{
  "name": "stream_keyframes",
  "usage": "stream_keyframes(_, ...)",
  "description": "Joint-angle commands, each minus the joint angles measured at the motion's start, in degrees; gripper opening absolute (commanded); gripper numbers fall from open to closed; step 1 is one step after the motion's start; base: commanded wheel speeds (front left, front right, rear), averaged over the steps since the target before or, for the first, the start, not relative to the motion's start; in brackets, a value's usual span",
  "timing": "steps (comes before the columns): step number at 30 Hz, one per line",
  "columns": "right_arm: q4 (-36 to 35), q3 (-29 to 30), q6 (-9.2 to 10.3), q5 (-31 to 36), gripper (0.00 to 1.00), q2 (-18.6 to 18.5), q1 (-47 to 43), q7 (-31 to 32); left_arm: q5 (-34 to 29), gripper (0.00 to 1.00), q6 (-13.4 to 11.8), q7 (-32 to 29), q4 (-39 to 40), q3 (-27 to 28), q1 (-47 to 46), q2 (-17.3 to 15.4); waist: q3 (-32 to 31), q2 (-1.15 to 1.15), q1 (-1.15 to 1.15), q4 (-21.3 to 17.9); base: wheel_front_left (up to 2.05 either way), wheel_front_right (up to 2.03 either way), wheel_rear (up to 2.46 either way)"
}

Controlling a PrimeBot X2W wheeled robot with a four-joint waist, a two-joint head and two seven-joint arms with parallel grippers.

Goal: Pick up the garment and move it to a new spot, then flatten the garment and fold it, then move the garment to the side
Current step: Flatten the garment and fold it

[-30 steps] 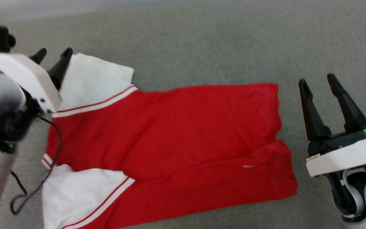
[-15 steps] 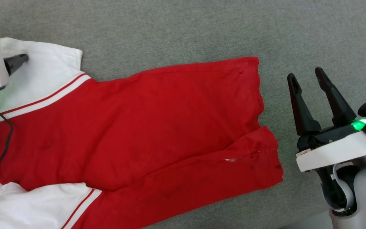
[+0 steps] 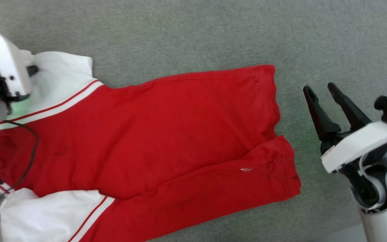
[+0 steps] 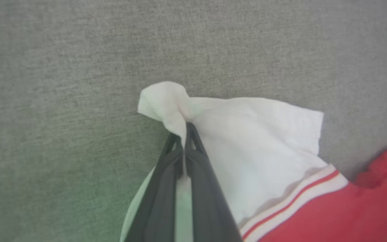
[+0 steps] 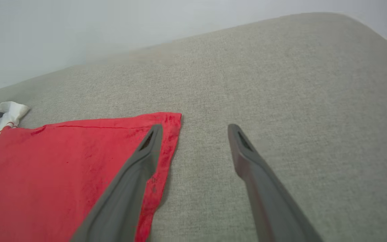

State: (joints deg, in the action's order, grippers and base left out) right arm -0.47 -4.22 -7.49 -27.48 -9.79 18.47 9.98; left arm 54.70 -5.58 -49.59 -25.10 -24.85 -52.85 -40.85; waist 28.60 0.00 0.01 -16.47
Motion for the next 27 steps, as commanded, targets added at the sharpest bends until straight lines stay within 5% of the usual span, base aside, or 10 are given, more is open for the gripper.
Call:
stream_keyframes(1, 2.5, 0.4, 0.01, -1.4, 1.00, -1.7, 1.9, 3.5, -0.2, 0.00, 0.6, 1.4, 0.0, -0.5, 1.5, 1.3, -2.0, 0.00, -0.01, 1.9, 0.00, 0.00, 0.00)
stream_keyframes(11, 15.6, -0.4, 0.00, -4.7, 1.00, -6.4, 12.5, 20.4, -3.5, 0.00, 3.5, 6.4, 4.0, -2.9, -1.7, 4.0, -3.4, 0.00, -0.01, 8.4, 0.00, 0.00, 0.00)
stream_keyframes(21, 29.4, -4.2, 0.02, -2.5, 1.00, -7.1, 21.3, 33.8, -4.6, 0.00, 4.1, 9.7, 8.2, -3.7, -2.0, 5.9, -1.1, 0.00, -0.01, 13.0, 0.00, 0.00, 0.00)
stream_keyframes(22, 30.5, -4.6, 0.03, -2.2, 0.55, -7.0, 21.4, 35.4, -4.4, 0.00, 4.2, 10.2, 8.4, -3.5, -1.6, 6.1, -1.2, 0.00, -0.01, 13.3, 0.00, 0.00, 0.00)
stream_keyframes(24, 31.6, -5.1, 0.01, -2.0, 0.00, -6.5, 21.9, 37.5, -3.9, 0.00, 4.3, 11.1, 8.5, -3.1, -0.9, 6.3, -1.5, 0.00, -0.01, 13.7, 0.00, 0.00, 0.00)
stream_keyframes(27, 30.7, -4.8, 0.01, -1.2, 0.00, -7.2, 23.6, 37.0, -3.4, 0.00, 4.5, 12.7, 8.3, -2.5, 0.2, 6.2, -2.4, 0.00, -0.01, 14.2, 0.00, 0.00, 0.00)
